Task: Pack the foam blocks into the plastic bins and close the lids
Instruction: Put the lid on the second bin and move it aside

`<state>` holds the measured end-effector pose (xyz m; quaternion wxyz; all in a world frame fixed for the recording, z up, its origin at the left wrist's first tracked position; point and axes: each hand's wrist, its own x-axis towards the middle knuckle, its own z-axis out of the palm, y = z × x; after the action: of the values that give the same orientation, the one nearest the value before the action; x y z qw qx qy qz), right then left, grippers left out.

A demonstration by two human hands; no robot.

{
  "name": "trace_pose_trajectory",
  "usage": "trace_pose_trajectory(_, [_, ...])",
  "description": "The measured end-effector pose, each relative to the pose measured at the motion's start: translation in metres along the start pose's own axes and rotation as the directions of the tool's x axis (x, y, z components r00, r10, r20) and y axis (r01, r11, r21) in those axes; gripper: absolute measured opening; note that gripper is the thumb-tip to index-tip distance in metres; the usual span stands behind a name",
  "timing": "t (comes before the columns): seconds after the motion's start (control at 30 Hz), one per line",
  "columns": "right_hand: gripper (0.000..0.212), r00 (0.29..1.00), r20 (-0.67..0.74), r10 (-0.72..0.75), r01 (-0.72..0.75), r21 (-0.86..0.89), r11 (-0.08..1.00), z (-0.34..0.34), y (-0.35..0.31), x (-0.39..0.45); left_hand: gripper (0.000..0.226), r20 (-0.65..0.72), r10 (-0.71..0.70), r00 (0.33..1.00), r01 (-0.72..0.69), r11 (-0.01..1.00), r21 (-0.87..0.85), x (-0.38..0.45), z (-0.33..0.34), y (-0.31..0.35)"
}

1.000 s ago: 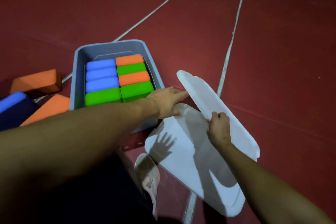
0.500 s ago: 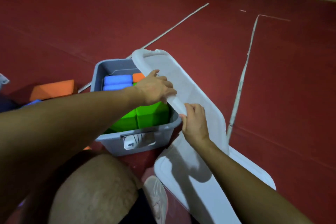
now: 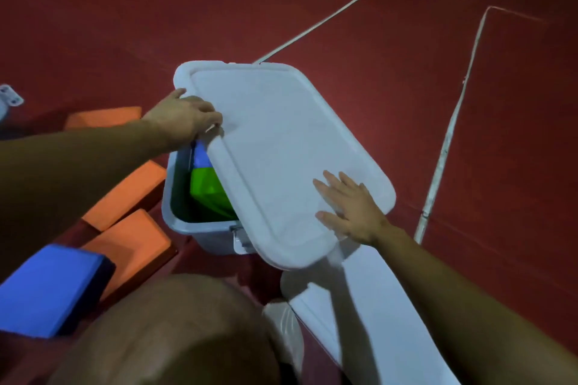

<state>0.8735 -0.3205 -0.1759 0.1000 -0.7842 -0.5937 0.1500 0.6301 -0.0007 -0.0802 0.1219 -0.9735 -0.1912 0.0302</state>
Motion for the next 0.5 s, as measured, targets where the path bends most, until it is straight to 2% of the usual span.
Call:
trace_pose_trajectory(0.07, [0.077,0.999,0.03,0.02,-0.015,-0.155,0.988,0.006,-0.018,0.017,0.054,0.095,-0.139,0.986,0.131,0.988,0.082,-0.01,0.014,0.007])
trace_pose_trajectory(0.13, [0.073,0.997,0.027,0.076,-0.067,-0.236,0.969,0.011,-0.038,0.038,0.049,0.071,-0.206,0.976,0.207,0.978,-0.004,-0.02,0.032,0.02])
trace_pose_trajectory(0.27, [0.069,0.991,-0.015,0.133,-0.131,-0.288,0.949,0.023,-0.059,0.054,0.061,0.019,-0.127,0.992,0.128,0.96,-0.248,-0.045,0.064,0.051])
trace_pose_trajectory(0.37, [0.069,0.991,-0.046,0.122,-0.13,-0.292,0.947,0.031,-0.064,0.047,0.072,0.106,-0.161,0.981,0.187,0.927,-0.324,-0.061,0.074,0.067])
trace_pose_trajectory(0.5, [0.069,0.992,-0.055,0.117,-0.128,-0.309,0.942,0.038,-0.08,0.043,0.069,0.125,-0.399,0.908,0.414,0.815,-0.405,-0.07,0.076,0.079])
